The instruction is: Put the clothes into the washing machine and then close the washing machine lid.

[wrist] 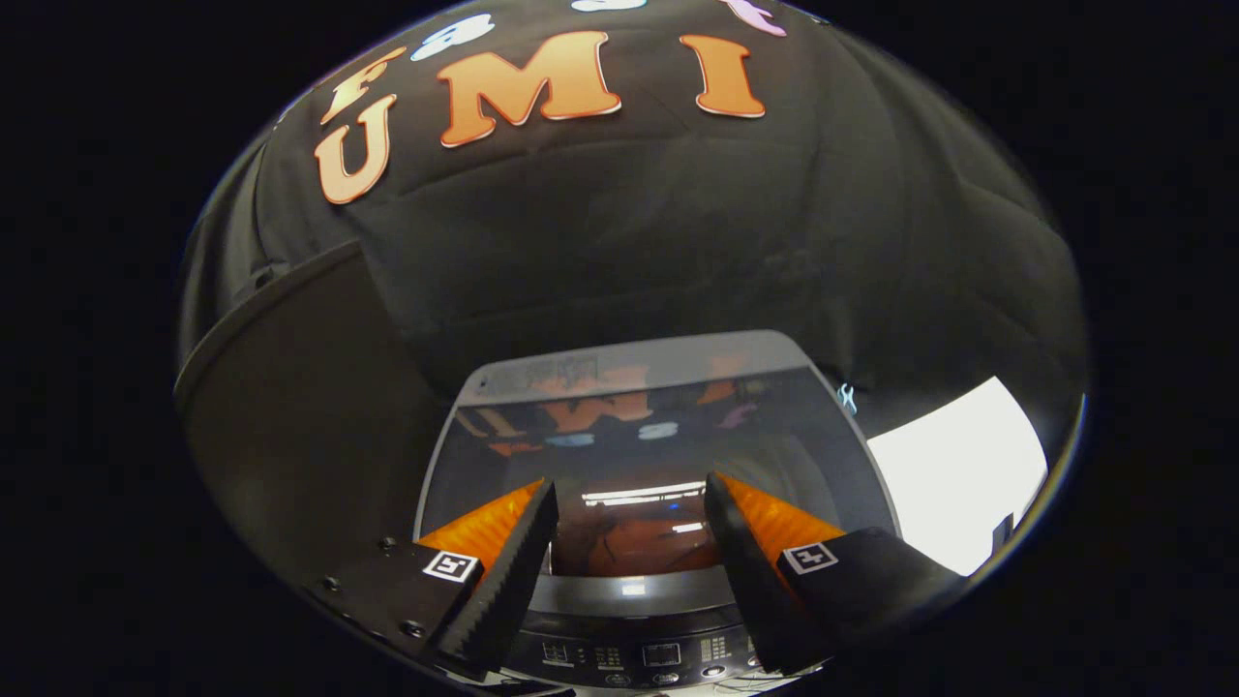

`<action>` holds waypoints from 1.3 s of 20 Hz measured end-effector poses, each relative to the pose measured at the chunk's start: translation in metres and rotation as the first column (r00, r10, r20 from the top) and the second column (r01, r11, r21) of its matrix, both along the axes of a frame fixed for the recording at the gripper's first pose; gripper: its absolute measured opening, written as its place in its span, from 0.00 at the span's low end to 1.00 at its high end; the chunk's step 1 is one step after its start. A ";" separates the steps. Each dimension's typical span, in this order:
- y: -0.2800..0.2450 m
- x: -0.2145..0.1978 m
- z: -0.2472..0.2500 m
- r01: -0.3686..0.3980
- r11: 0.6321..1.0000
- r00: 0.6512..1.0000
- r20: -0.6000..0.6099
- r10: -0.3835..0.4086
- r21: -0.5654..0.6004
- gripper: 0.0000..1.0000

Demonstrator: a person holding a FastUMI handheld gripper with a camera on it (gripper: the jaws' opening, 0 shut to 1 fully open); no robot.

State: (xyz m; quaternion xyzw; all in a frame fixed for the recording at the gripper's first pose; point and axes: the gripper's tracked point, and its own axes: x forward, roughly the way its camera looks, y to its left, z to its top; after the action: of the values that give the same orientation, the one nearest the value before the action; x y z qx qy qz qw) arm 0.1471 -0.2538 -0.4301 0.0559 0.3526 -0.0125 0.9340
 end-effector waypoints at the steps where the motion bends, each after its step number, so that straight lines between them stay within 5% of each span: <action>1: -0.002 -0.005 -0.005 0.005 1.000 1.000 -0.011 -0.005 0.000 0.99; 6: -0.007 -0.006 0.009 0.017 1.000 1.000 0.010 -0.017 0.009 0.98; 11: -0.007 0.003 0.108 -0.014 1.000 0.986 0.165 0.013 0.003 0.98; 18: -0.003 -0.022 0.241 -0.085 0.995 0.906 0.412 0.099 -0.052 0.98; 26: -0.018 -0.069 0.312 -0.075 0.997 0.848 0.525 0.076 -0.024 0.98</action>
State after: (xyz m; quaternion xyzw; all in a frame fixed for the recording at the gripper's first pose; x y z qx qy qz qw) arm 0.0785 -0.2720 -0.1185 0.0420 0.0862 0.0394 0.9946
